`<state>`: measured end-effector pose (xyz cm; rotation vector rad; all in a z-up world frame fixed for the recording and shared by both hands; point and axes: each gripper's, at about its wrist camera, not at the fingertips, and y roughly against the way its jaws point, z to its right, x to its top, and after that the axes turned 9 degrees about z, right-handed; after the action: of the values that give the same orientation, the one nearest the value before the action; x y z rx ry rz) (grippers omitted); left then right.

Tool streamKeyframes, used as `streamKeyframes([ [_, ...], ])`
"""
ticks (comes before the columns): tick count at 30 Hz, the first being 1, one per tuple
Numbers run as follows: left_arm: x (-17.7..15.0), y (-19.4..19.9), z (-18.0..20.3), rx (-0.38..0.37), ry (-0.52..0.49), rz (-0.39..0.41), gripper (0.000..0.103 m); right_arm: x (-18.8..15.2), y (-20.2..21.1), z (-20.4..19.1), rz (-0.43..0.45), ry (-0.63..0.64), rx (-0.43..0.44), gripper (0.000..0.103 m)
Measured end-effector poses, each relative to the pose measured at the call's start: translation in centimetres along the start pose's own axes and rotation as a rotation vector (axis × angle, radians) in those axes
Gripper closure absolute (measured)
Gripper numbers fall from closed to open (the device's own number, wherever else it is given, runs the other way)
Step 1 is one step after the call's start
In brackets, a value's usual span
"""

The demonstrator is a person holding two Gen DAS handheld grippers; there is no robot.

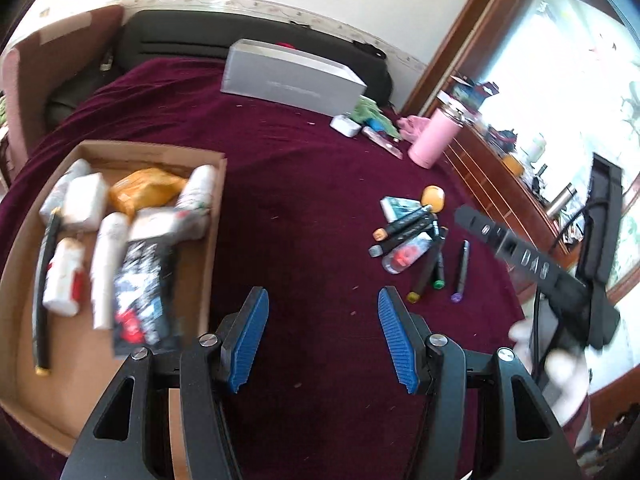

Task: Organize objects
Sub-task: 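Move both open tools back to the marker pile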

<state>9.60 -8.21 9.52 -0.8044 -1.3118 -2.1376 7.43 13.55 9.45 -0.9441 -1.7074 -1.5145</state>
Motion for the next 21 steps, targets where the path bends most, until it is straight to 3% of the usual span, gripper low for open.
streamKeyframes([
  [5,1.7,-3.8,3.3,-0.01,-0.093,-0.035,0.052,1.2,-2.0,10.0,-0.002,-0.232,-0.065,0.029],
  [10,2.1,-9.4,5.8,-0.002,-0.178,-0.101,0.052,0.1,-2.7,16.6,0.067,-0.412,-0.149,0.029],
  [21,3.1,-17.1,9.2,0.007,-0.369,-0.116,0.052,-2.1,-4.6,20.3,0.004,-0.552,-0.141,0.028],
])
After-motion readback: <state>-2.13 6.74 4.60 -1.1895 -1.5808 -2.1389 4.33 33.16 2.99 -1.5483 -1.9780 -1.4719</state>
